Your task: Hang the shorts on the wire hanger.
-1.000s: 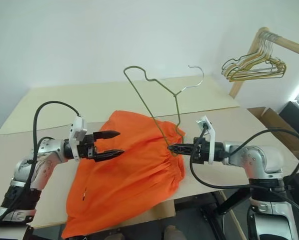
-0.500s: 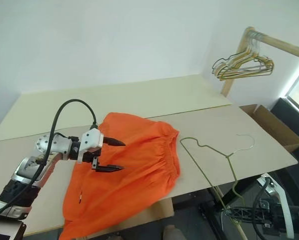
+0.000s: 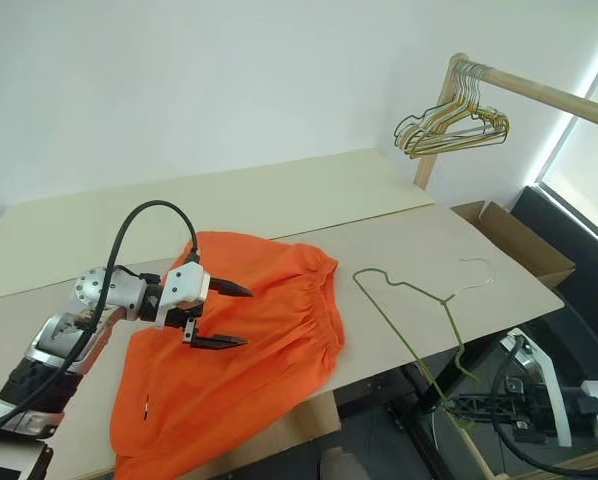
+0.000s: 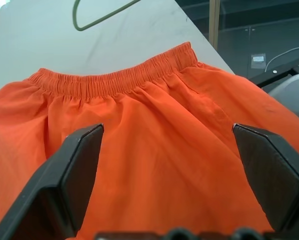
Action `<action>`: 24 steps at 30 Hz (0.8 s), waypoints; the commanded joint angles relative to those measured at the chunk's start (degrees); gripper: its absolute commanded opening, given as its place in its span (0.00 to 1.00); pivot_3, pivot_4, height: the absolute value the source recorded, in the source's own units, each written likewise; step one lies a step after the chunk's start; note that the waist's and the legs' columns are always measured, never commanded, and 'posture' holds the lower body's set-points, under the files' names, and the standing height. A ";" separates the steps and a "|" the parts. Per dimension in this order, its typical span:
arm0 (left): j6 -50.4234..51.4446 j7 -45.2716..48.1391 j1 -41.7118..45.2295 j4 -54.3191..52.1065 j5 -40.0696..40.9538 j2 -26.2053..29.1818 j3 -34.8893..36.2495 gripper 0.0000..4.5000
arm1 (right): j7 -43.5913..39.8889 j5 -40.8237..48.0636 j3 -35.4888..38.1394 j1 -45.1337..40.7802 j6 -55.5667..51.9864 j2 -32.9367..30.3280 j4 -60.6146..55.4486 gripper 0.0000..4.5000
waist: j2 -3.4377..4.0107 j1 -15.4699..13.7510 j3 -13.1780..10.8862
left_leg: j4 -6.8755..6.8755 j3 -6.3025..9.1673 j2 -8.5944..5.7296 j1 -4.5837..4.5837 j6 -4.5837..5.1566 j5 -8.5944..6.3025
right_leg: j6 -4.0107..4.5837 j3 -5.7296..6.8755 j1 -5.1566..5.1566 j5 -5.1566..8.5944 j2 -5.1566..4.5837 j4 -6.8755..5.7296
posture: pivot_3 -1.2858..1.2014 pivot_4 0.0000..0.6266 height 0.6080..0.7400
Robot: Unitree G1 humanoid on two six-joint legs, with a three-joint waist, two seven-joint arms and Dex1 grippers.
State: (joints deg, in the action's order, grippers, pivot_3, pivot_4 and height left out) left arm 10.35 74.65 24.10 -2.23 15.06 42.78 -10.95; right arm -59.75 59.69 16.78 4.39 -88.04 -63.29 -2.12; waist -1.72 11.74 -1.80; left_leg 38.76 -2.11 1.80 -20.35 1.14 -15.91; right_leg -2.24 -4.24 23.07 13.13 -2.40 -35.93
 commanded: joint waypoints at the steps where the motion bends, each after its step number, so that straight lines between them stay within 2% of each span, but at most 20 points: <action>1: 0.99 -1.16 -0.48 -2.97 0.36 0.61 1.36 0.99 | -0.75 -1.15 -3.40 -2.61 0.81 0.69 1.14 0.00 | 0.01 -0.31 -0.01 | 0.00 0.01 0.00 -0.03 0.00 0.00 | 0.00 0.00 0.04 0.00 0.00 0.00 | 0.45 0.01 1.00; 17: 1.81 -3.23 -3.44 -5.58 -0.14 1.77 1.96 0.99 | -4.04 -7.14 -15.72 -12.60 5.38 4.73 8.00 0.00 | 0.09 -2.11 -0.05 | 0.02 0.01 -0.02 0.01 0.03 -0.01 | -0.03 0.02 0.04 0.01 -0.03 -0.03 | 0.46 0.01 1.00; 24: 2.03 -3.97 -4.51 -6.32 0.03 1.76 2.19 0.99 | -6.30 -10.31 -19.57 -21.80 5.06 7.04 15.82 0.00 | 0.14 -2.55 -0.08 | 0.05 0.00 -0.03 0.02 0.03 -0.01 | -0.04 0.02 0.04 0.00 -0.04 -0.04 | 0.47 0.00 1.00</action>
State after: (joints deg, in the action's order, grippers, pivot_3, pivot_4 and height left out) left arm 12.64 71.04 19.29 -7.05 14.70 44.23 -10.11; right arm -63.92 49.72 -2.28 -15.16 -83.40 -55.96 13.17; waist -1.58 9.19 -1.88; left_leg 38.80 -2.10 1.78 -20.32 1.17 -15.93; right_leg -2.27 -4.22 23.11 13.13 -2.43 -35.97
